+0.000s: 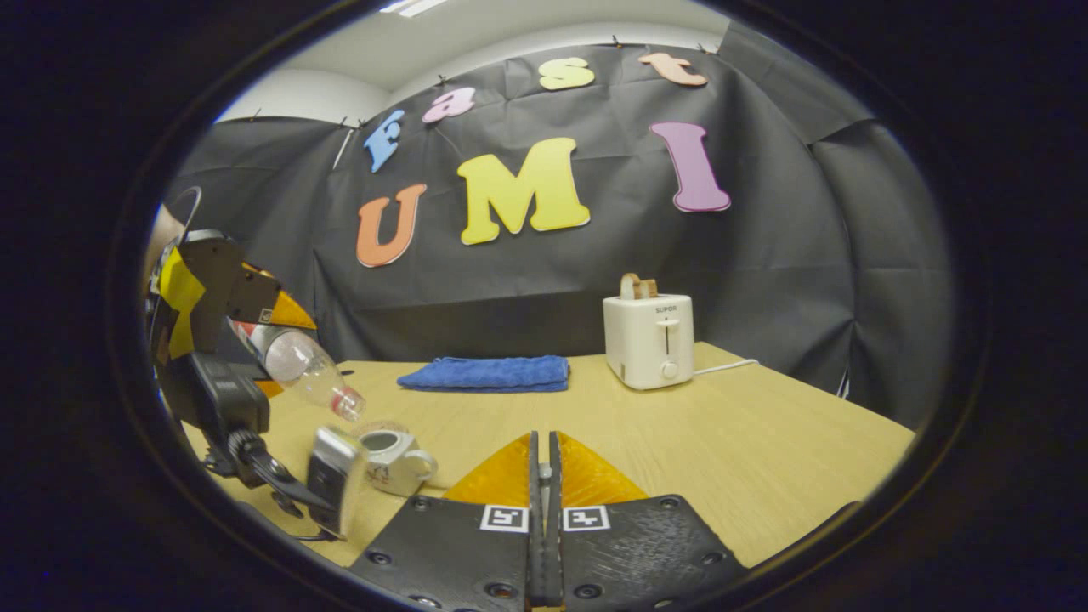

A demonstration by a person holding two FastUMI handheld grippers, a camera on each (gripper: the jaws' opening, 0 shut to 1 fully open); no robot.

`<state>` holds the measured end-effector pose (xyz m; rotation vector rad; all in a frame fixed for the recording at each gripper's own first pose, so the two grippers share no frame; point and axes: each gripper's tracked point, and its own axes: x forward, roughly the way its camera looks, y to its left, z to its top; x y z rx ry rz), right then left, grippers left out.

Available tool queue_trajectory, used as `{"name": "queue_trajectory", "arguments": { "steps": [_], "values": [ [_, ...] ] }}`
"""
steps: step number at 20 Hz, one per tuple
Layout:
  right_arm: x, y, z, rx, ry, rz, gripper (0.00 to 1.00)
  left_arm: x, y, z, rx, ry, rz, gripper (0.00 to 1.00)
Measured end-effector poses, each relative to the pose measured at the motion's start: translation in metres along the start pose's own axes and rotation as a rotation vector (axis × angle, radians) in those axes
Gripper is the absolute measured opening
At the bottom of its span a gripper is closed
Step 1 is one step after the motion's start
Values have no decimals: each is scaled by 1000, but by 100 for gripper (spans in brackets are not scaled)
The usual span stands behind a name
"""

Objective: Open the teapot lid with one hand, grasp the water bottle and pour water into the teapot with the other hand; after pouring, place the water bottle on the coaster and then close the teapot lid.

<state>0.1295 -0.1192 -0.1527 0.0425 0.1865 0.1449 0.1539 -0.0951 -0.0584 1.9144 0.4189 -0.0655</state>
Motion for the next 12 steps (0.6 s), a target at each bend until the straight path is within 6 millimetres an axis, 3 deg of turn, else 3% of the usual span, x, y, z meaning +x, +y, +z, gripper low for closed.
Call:
{"name": "queue_trajectory", "arguments": {
  "steps": [3,5,12],
  "values": [
    [-2,-6,6,24,-17,-19,0,2,-6,-6,-239,-36,-61,75],
    [-3,-6,5,24,-19,-21,0,4,2,-10,-403,-58,-60,75],
    [-3,1,3,10,-14,-14,0,12,65,-10,-906,-224,69,75]
  ]
}}
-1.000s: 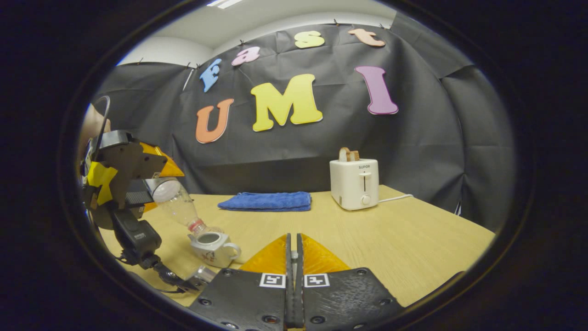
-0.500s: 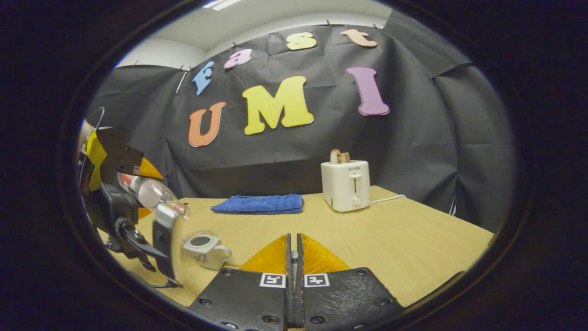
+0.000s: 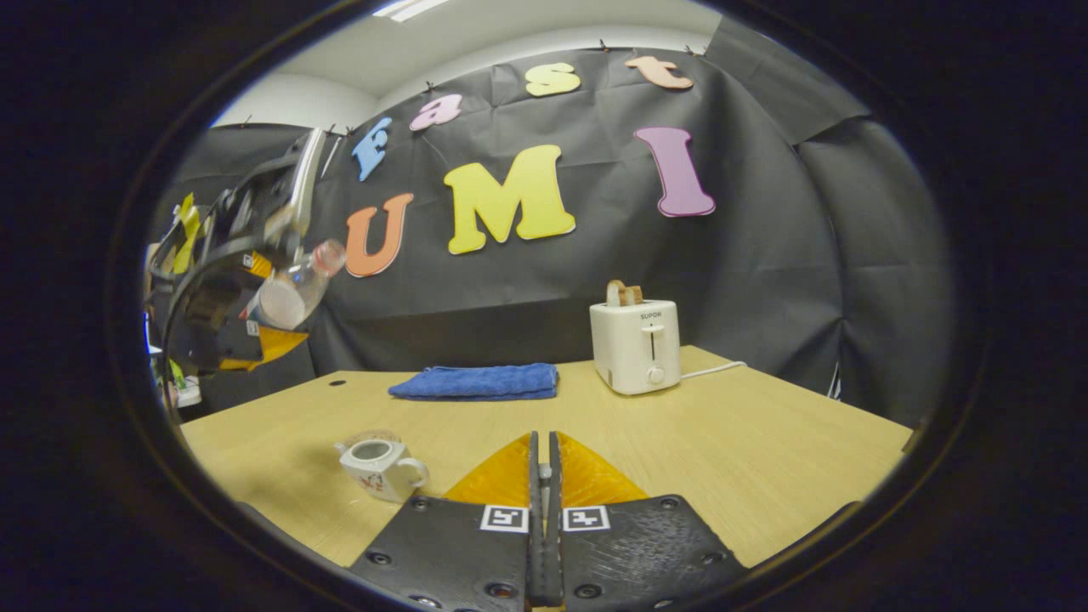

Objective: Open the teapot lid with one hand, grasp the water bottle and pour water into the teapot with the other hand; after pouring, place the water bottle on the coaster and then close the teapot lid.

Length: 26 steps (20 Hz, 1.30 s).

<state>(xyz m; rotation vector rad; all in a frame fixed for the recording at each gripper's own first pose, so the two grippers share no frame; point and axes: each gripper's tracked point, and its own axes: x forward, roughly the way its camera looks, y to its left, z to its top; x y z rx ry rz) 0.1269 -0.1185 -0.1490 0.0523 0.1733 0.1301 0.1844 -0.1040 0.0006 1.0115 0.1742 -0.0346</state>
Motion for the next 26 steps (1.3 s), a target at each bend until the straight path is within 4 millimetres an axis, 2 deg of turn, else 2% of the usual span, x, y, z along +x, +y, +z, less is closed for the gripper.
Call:
{"name": "queue_trajectory", "arguments": {
  "steps": [2,5,8,11,14,17,20,26],
  "values": [
    [0,2,-1,0,3,4,0,9,6,11,-174,-43,12,75],
    [-1,4,0,-2,0,4,0,21,-6,28,-415,-150,-38,75],
    [-4,7,2,10,-10,12,0,35,-18,21,-627,-206,-38,75],
    [-6,12,3,29,1,29,0,54,-50,15,-808,-218,-114,75],
    [-9,13,5,31,-2,33,0,71,-63,1,-913,-203,-129,77],
    [-10,13,5,36,-1,30,0,77,-74,-4,-998,-205,-158,77],
    [-13,17,4,33,4,39,0,83,-78,-12,-1005,-190,-151,78],
    [-26,38,16,2,-31,84,0,93,-88,-26,-1033,-180,-156,78]
  ]
}}
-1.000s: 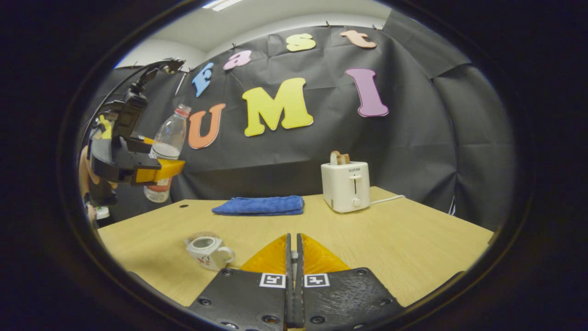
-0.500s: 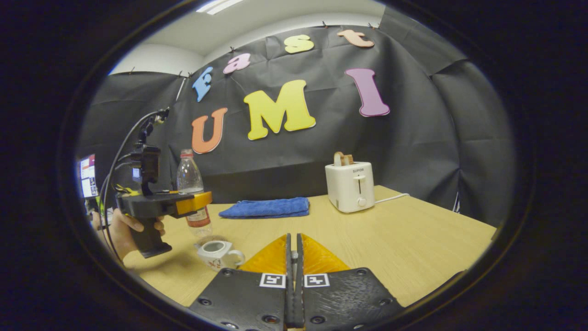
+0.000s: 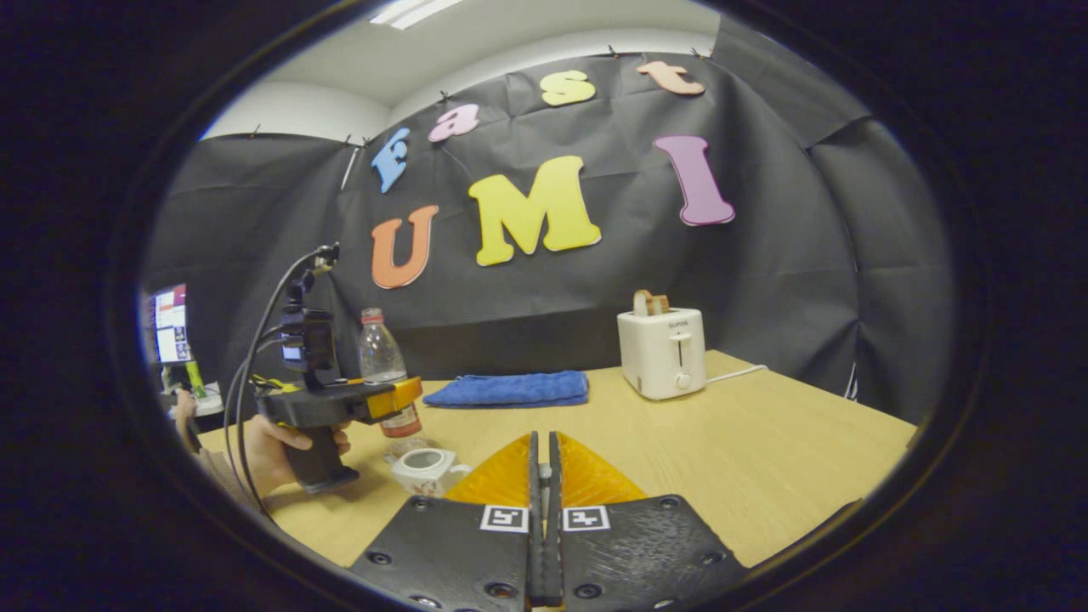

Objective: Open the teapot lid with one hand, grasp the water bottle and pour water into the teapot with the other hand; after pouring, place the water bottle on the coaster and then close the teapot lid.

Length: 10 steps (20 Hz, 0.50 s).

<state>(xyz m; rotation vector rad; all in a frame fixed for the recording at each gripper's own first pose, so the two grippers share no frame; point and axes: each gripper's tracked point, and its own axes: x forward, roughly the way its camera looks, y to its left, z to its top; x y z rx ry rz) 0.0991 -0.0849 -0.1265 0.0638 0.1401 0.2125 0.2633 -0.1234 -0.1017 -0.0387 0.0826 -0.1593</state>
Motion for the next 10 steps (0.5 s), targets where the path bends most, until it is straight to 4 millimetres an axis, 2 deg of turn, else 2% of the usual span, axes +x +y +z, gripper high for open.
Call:
{"name": "queue_trajectory", "arguments": {
  "steps": [4,7,10],
  "values": [
    [3,11,-5,-29,6,12,0,0,9,-3,-21,-14,-10,80],
    [11,21,-17,-36,36,32,0,2,1,-15,-31,20,-40,81],
    [15,28,-28,-38,73,48,0,1,1,-12,6,16,-37,82]
  ]
}}
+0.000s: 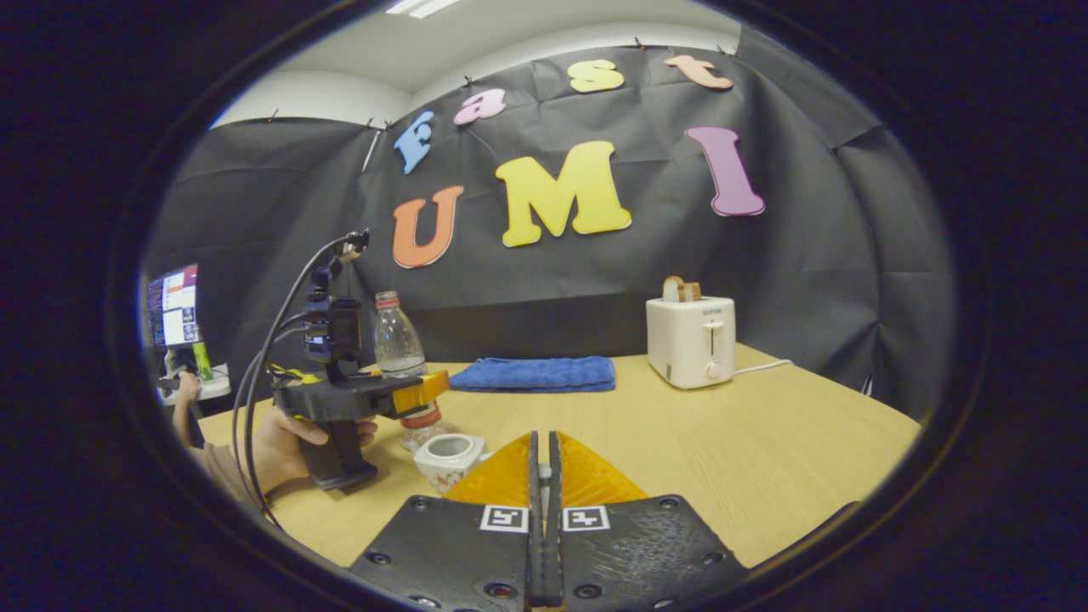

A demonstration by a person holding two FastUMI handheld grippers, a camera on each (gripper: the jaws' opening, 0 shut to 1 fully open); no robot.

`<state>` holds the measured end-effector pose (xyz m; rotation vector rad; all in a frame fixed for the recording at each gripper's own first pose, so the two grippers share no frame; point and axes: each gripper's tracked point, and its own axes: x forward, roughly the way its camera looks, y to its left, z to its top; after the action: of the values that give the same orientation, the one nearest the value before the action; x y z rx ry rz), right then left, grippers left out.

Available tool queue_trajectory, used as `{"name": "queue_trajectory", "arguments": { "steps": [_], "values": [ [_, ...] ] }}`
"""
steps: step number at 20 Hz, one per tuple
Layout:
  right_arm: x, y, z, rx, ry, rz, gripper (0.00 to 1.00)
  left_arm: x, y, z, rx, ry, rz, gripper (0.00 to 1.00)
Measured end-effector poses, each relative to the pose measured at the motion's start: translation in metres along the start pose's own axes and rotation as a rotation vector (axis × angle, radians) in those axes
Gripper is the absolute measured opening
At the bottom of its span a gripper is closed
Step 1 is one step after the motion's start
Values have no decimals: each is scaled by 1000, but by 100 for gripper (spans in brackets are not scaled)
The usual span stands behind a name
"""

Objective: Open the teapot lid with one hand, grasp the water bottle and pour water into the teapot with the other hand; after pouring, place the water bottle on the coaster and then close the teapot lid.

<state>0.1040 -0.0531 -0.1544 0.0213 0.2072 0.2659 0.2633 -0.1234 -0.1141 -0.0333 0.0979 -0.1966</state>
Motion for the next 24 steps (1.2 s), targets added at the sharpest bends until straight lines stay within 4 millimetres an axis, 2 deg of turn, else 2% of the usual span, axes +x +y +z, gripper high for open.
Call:
{"name": "queue_trajectory", "arguments": {
  "steps": [5,7,9,10,13,16,18,22,24],
  "values": [
    [-2,4,-3,-22,12,3,0,-5,-3,7,-11,-31,-27,91],
    [-4,5,0,-31,11,-1,0,-9,1,10,-8,-42,-21,94],
    [-7,4,3,-42,9,-8,0,-13,-4,12,-36,-55,-41,96],
    [-9,4,5,-47,7,-16,0,-14,-9,7,-35,-34,-56,96],
    [-15,3,13,-68,-5,-33,0,-24,0,4,-10,-15,-23,97],
    [-18,7,18,-74,-14,-24,0,-40,-4,11,-24,-30,-34,97],
    [-19,8,19,-91,-8,-26,0,-52,-1,7,0,-26,-20,97],
    [-21,18,25,-143,-46,-1,0,-89,1,2,59,-21,5,97],
    [-16,17,16,-155,-35,5,0,-109,0,0,89,-15,29,97]
  ]
}}
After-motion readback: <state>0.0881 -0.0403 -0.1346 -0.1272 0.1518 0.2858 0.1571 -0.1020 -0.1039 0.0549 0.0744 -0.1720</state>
